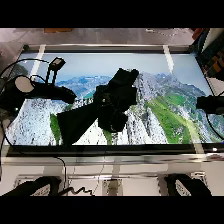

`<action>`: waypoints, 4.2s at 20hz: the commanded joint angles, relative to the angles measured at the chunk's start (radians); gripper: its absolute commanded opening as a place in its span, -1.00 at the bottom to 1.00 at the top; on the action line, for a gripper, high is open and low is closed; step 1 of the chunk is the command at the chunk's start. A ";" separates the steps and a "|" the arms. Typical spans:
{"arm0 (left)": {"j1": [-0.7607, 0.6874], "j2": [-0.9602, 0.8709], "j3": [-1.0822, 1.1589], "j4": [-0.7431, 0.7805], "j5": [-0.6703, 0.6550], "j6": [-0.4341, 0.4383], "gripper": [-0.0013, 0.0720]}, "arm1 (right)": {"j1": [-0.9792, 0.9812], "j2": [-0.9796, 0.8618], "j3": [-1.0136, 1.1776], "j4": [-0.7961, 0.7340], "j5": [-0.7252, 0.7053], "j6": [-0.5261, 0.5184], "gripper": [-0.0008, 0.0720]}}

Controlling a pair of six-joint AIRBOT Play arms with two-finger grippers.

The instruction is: Fold the clothes and pants, and hang the long-sleeved shirts on hangers.

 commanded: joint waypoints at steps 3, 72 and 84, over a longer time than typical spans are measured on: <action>0.000 0.000 0.001 0.000 0.000 0.000 -0.92 | 0.001 0.000 0.000 0.000 0.000 0.000 -0.87; 0.000 -0.007 0.001 -0.026 -0.054 -0.135 -0.92 | 0.288 -0.334 -0.211 0.595 -0.610 -0.548 -0.87; 0.316 0.092 -0.352 -0.149 -0.243 -0.127 -0.93 | 0.288 -0.275 -0.211 0.568 -0.611 -0.525 -0.87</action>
